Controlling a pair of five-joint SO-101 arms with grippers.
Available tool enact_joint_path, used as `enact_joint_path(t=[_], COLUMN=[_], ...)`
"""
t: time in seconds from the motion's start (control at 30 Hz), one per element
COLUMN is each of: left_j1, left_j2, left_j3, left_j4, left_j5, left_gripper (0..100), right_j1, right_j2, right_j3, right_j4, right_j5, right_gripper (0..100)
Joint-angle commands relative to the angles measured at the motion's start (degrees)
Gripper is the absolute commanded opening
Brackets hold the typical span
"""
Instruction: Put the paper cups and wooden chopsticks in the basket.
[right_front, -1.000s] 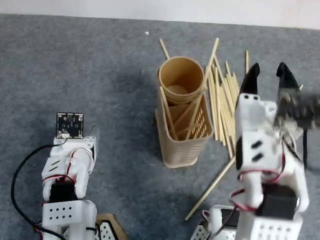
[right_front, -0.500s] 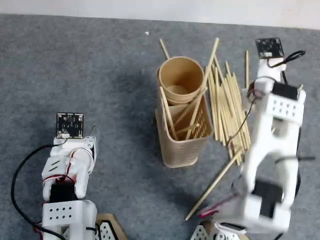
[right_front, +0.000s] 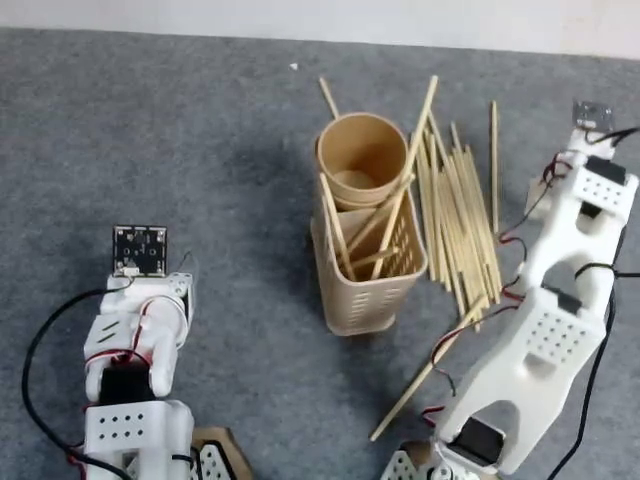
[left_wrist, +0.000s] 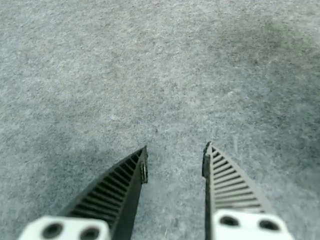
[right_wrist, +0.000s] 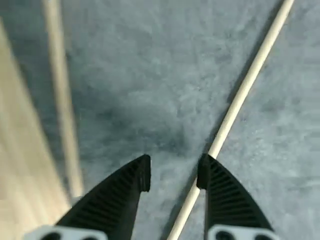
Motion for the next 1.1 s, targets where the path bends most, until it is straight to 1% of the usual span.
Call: enact_joint_path(t=[0.0,0.17,0.27,0.5,0.57,0.83,0.97,1.07], left_j1=[1.01,2.15,2.15,2.15,2.15,2.15,2.15,2.15], left_j2=[-0.57,-0.57,-0.57,-0.57,-0.57,-0.57,-0.57,-0.57], left_j3=[-0.22,-0.04,-0.04,-0.04,-0.04,-0.04,-0.04,-0.04], left_j4=[-1.05,-1.05,-1.05,-1.05,-1.05,-1.05,-1.05,-1.05], left_j5=[-0.44,-0.44,-0.44,-0.44,-0.44,-0.44,-0.44,-0.44], left_gripper=[20,20,20,20,20,20,20,20], right_j1=[1.89,3.56,4.00,2.95,3.12,4.44,4.53,4.62], right_j2=[5.23,9.63,9.54,7.78,8.22,19.91,24.75,26.86], right_j3=[-7.34,-12.09,-14.81,-33.98,-38.46,-40.57,-40.57,-40.57], right_j4=[-0.66,-0.48,2.86,18.51,20.62,20.44,16.57,15.52], right_j5=[-0.79,-0.79,-0.70,-0.53,-0.53,-0.44,-0.44,-0.44], right_gripper=[16.9,16.9,16.9,16.9,16.9,16.9,16.9,16.9])
